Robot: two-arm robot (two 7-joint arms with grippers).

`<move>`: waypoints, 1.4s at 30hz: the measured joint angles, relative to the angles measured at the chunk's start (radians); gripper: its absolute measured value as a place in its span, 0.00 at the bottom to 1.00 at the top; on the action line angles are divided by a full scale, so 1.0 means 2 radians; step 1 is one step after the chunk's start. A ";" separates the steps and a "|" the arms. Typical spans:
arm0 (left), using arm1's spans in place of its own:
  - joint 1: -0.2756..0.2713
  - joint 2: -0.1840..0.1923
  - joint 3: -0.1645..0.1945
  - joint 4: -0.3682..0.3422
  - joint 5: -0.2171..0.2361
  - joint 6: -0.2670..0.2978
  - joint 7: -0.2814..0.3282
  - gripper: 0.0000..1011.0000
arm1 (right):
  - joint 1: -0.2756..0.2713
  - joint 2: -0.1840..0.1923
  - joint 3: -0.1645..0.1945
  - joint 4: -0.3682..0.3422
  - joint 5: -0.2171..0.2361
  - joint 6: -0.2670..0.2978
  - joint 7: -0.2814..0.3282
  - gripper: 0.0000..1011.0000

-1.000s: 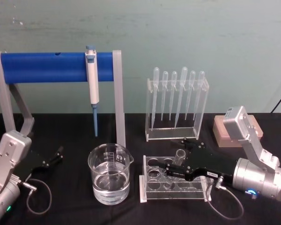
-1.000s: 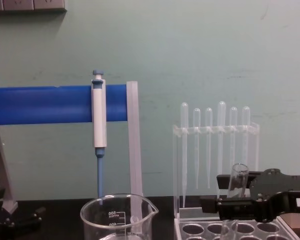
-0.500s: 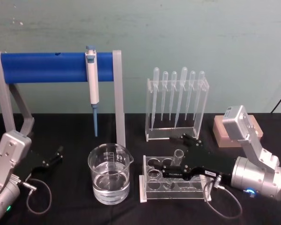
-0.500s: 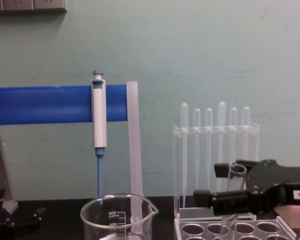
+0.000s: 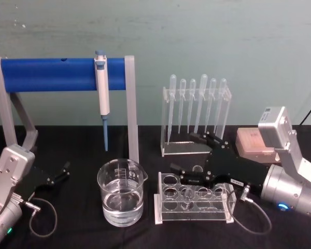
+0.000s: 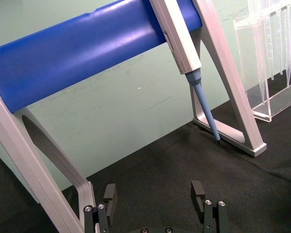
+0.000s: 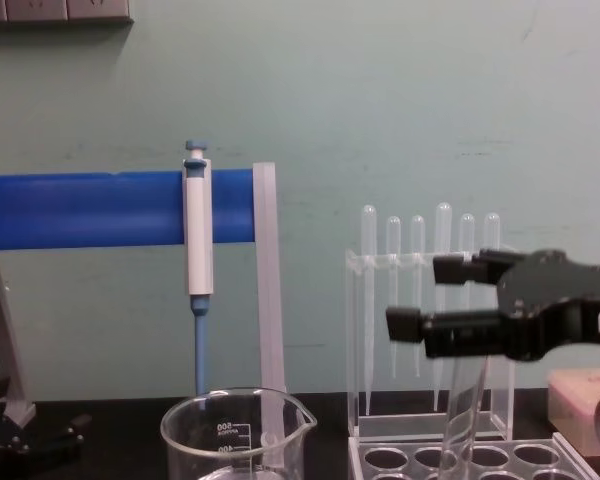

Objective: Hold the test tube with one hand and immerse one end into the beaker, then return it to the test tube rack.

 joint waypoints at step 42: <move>0.000 0.000 0.000 0.000 0.000 0.000 0.000 0.99 | -0.110 -0.113 0.112 0.030 -0.115 0.038 -0.286 0.99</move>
